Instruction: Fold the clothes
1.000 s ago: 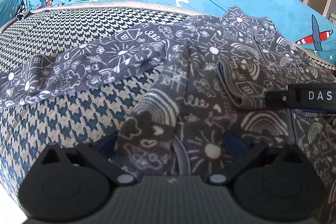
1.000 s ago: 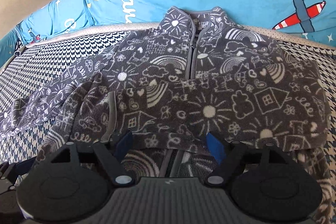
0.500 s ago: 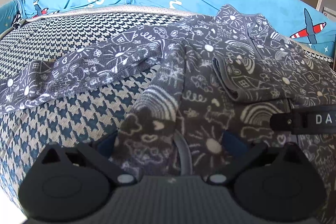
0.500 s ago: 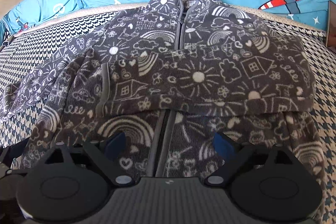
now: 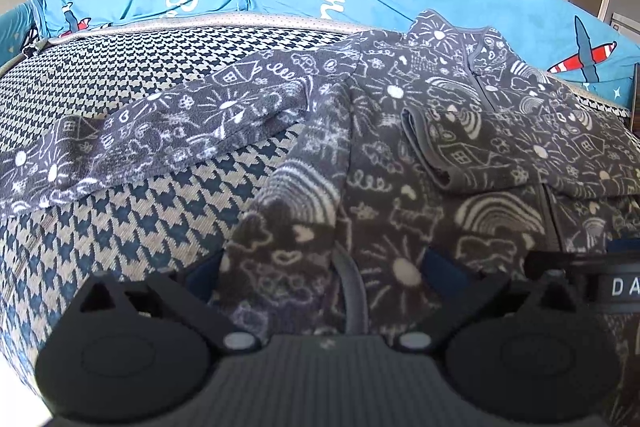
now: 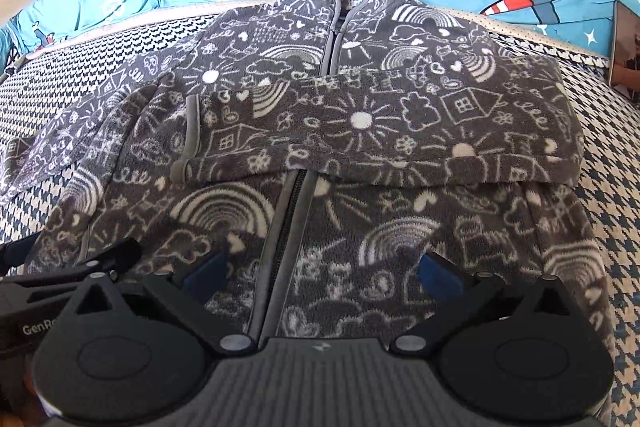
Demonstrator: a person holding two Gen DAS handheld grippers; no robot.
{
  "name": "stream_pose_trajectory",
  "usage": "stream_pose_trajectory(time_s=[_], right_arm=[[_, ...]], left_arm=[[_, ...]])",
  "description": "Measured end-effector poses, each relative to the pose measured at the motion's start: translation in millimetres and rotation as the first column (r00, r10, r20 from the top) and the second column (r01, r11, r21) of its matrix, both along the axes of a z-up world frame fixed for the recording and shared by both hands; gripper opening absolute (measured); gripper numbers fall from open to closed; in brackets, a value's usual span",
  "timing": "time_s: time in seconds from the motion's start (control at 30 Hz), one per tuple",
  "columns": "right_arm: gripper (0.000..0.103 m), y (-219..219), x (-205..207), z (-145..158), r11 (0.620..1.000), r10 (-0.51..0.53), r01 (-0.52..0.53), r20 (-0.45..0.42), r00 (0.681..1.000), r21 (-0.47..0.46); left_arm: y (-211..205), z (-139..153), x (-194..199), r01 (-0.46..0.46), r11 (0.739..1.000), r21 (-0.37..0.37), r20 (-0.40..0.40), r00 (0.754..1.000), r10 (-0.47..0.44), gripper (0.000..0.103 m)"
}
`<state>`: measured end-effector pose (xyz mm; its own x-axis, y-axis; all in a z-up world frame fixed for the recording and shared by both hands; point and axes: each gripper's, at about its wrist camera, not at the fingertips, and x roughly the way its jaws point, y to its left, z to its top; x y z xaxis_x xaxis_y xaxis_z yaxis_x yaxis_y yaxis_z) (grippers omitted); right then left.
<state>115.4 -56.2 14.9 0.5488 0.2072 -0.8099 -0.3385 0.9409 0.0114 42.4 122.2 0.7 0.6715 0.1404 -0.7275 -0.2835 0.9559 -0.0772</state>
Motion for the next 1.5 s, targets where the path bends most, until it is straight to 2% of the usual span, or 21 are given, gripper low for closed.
stream_pose_trajectory(time_s=[0.13, 0.3, 0.43, 0.53, 0.63, 0.67, 0.8, 0.93, 1.1, 1.23, 1.5], right_arm=[[0.103, -1.4, -11.2, 7.1, 0.999, 0.048, -0.048, -0.02, 0.999, -0.016], [0.103, -11.1, -19.8, 19.3, 0.994, 0.102, -0.1, -0.036, 0.994, 0.042], [0.103, -22.8, -19.5, 26.9, 0.991, 0.107, -0.103, -0.044, 0.993, 0.091], [0.103, -30.9, -11.5, 25.6, 0.99, 0.058, -0.047, -0.075, 0.995, 0.133], [0.103, -34.9, -3.6, 19.8, 0.988, 0.02, 0.001, -0.134, 0.991, 0.157], [0.103, -36.2, -2.5, 17.8, 0.987, 0.013, 0.011, -0.144, 0.99, 0.162], [0.103, -33.0, -1.6, 15.2, 0.988, 0.012, 0.008, -0.132, 0.991, 0.153], [0.103, -25.3, -1.0, 11.8, 0.992, 0.03, -0.015, -0.123, 0.992, 0.124], [0.103, -17.1, -2.3, 9.0, 0.995, 0.053, -0.043, -0.113, 0.992, 0.09], [0.103, -13.5, -2.8, 7.3, 0.996, 0.064, -0.056, -0.109, 0.992, 0.074], [0.103, -6.9, -3.7, 4.5, 0.996, 0.082, -0.077, -0.101, 0.992, 0.044]], left_arm=[[5.0, 2.3, -7.1, 0.0, 1.0, 0.009, 0.002, 1.0, 0.0, 0.103], [32.0, 7.1, -17.7, -0.123, 0.992, -0.007, -0.003, 0.992, 0.123, 0.103], [64.8, 7.4, -25.8, -0.246, 0.968, -0.043, -0.014, 0.969, 0.246, 0.103], [87.0, 9.8, -32.6, -0.286, 0.954, -0.089, 0.005, 0.958, 0.287, 0.103], [104.6, 15.1, -36.4, -0.344, 0.938, -0.033, -0.002, 0.939, 0.344, 0.103], [112.0, 16.6, -38.3, -0.363, 0.931, -0.039, -0.001, 0.932, 0.364, 0.103], [143.2, 20.5, -44.3, -0.421, 0.9, -0.11, -0.008, 0.906, 0.423, 0.103], [169.7, 22.6, -46.8, -0.47, 0.876, -0.104, -0.032, 0.882, 0.47, 0.102], [206.6, 26.1, -54.4, -0.509, 0.841, -0.186, -0.034, 0.858, 0.512, 0.098], [236.2, 21.7, -59.9, -0.527, 0.805, -0.273, -0.053, 0.843, 0.535, 0.088], [274.5, 17.4, -66.7, -0.537, 0.752, -0.382, -0.057, 0.826, 0.561, 0.085]])
